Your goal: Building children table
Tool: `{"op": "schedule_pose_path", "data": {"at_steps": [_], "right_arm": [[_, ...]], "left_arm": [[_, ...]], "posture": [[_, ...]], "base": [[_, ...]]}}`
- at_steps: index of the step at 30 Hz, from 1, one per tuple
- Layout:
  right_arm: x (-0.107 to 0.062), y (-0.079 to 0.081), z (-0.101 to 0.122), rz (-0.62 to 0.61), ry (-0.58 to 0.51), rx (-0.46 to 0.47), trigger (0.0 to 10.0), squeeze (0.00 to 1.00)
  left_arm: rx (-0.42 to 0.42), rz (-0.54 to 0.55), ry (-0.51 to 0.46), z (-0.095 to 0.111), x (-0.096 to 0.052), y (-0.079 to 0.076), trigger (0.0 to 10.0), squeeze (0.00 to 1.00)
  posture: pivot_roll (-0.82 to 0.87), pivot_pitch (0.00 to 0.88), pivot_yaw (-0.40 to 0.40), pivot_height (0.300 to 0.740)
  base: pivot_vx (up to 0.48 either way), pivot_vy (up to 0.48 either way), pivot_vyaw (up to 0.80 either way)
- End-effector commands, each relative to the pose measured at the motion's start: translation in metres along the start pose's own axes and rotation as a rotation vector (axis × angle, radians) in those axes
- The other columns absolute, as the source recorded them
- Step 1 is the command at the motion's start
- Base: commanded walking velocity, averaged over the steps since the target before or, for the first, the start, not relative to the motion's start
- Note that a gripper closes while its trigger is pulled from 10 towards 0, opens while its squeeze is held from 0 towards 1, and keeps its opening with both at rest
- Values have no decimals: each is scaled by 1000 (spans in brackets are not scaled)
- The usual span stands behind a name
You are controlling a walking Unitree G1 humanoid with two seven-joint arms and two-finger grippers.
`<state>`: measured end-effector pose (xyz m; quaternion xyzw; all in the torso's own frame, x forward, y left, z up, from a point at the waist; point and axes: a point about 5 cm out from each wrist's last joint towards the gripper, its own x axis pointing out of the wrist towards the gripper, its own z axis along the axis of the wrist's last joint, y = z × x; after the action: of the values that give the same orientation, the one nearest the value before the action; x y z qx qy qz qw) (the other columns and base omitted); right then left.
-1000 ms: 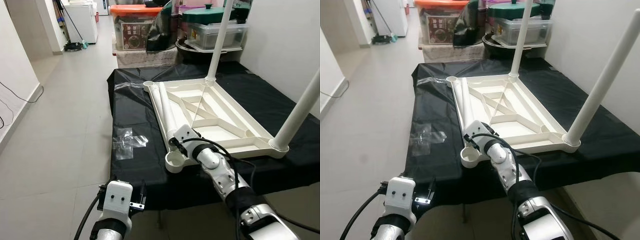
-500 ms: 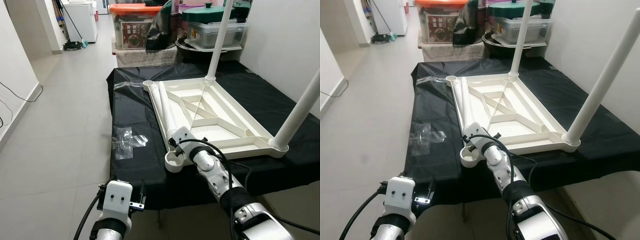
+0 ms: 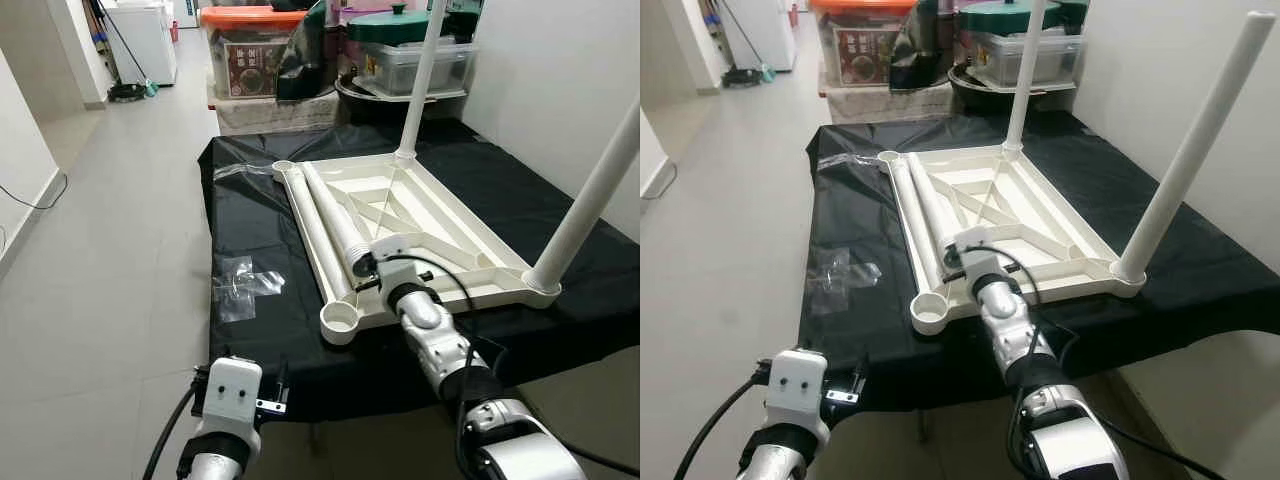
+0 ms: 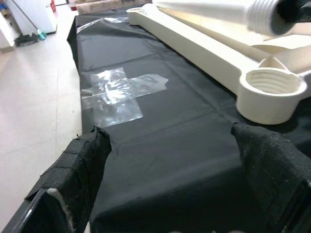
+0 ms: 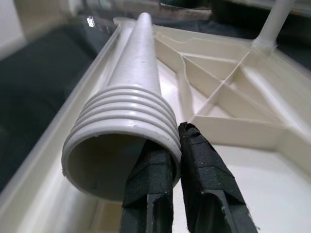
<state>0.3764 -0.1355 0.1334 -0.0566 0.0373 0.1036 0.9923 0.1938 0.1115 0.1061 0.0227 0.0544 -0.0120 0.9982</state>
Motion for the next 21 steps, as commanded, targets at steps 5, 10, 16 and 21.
{"op": "schedule_pose_path", "data": {"at_steps": [5, 10, 16, 21], "right_arm": [[4, -26, 30, 88, -113, 380, 0, 0], [-2, -37, 34, 239, -130, 620, 0, 0], [-18, -23, 22, 518, -75, 763, 0, 0], [-40, 3, 15, 828, -4, 862, 0, 0]], "left_arm": [[-166, 80, -55, 13, 7, 30, 10000, 0], [-536, 215, -181, 34, 14, 76, 10000, 0], [-812, 287, -393, 57, 11, 122, 10000, 1000], [-1068, 16, -534, 79, 2, 121, 10000, 0]], "posture": [[65, 0, -34, 740], [64, 0, -32, 740], [62, 0, -31, 740], [67, 0, -30, 740]], "base": [[0, 0, 0], [0, 0, 0], [0, 0, 0], [0, 0, 0]]}}
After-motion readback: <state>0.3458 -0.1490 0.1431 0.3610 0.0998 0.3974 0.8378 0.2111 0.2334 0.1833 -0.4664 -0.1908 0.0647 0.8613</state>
